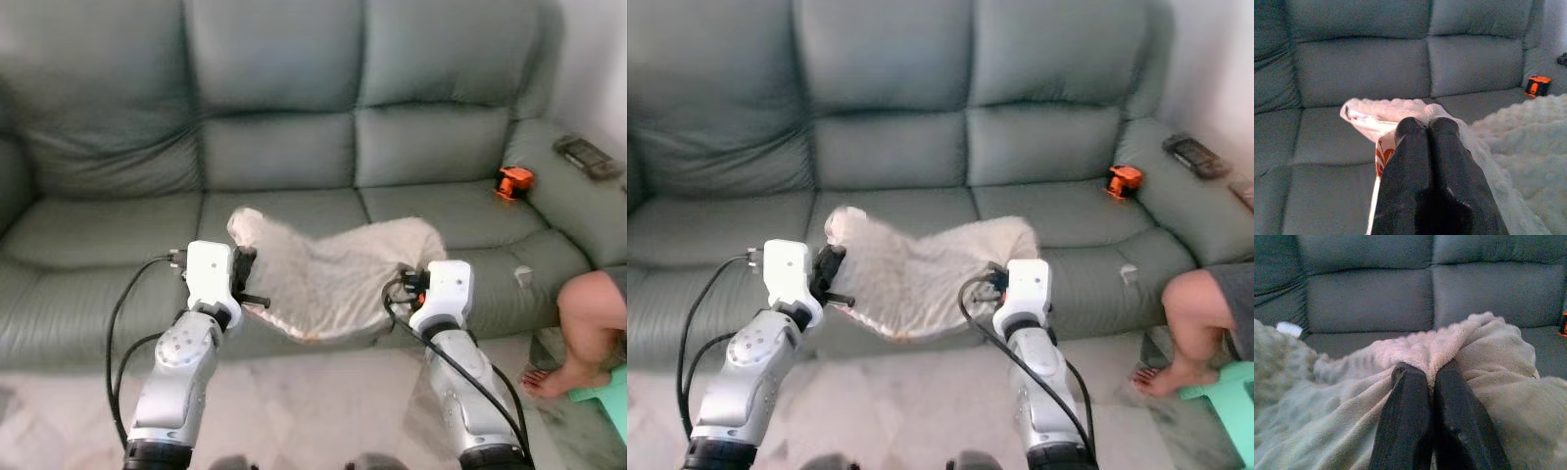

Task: Move the pillow to the sofa

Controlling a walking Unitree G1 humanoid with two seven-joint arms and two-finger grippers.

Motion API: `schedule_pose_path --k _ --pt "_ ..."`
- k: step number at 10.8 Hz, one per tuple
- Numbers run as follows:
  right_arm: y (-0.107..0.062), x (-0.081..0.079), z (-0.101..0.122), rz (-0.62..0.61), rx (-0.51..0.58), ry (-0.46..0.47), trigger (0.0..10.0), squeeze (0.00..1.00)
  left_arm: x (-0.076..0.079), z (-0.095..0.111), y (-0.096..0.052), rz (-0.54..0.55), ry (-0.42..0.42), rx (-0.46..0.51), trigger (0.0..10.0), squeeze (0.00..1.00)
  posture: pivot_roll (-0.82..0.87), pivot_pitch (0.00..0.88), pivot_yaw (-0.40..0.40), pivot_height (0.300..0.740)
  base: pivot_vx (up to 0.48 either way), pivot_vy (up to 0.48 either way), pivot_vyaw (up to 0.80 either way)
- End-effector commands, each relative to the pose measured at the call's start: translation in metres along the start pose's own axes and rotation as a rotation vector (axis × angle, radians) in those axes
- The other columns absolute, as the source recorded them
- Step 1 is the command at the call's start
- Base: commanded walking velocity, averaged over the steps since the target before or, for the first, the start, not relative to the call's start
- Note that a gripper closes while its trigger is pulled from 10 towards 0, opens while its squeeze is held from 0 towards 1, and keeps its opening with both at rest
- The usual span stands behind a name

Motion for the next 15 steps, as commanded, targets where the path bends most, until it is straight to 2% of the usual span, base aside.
schedule_pose_path --k 1,7,9,15 --pt "0.0015 0.0073 0.0097 -0.012 0.037 -0.01 10.0 0.0 0.0136 0.0053 0.0043 -0.045 0.003 0.019 10.0 0.0 -0.02 0.0 -0.018 0.74 0.311 0.0 0.0" --pt "0.0016 0.0064 0.0109 -0.001 0.04 -0.036 10.0 0.0 0.0159 0.0047 0.0059 -0.048 0.001 0.016 10.0 0.0 -0.03 0.0 -0.019 0.74 0.311 0.0 0.0" --pt "0.0014 0.0051 0.0098 0.002 0.036 -0.043 10.0 0.0 0.0156 0.0042 0.006 -0.047 0.0 0.014 10.0 0.0 -0.03 0.0 -0.018 0.74 0.307 0.0 0.52" --pt "0.0004 0.0048 0.0092 0.003 0.033 -0.035 10.0 0.0 0.0157 0.0038 0.0062 -0.049 0.002 0.01 10.0 0.0 -0.03 0.0 -0.017 0.74 0.272 0.0 0.09"
Point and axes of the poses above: a point about 5 cm out from each wrist's last joint towards the gripper, its own y axis pointing out of the wrist towards the gripper, its own z axis along the axis of the wrist's last joint, x = y × z, the point moved 3 cm from there along y, pointing out of the wrist towards the gripper, and after that the axes turned 1 degree about y, right-handed, at the moved point
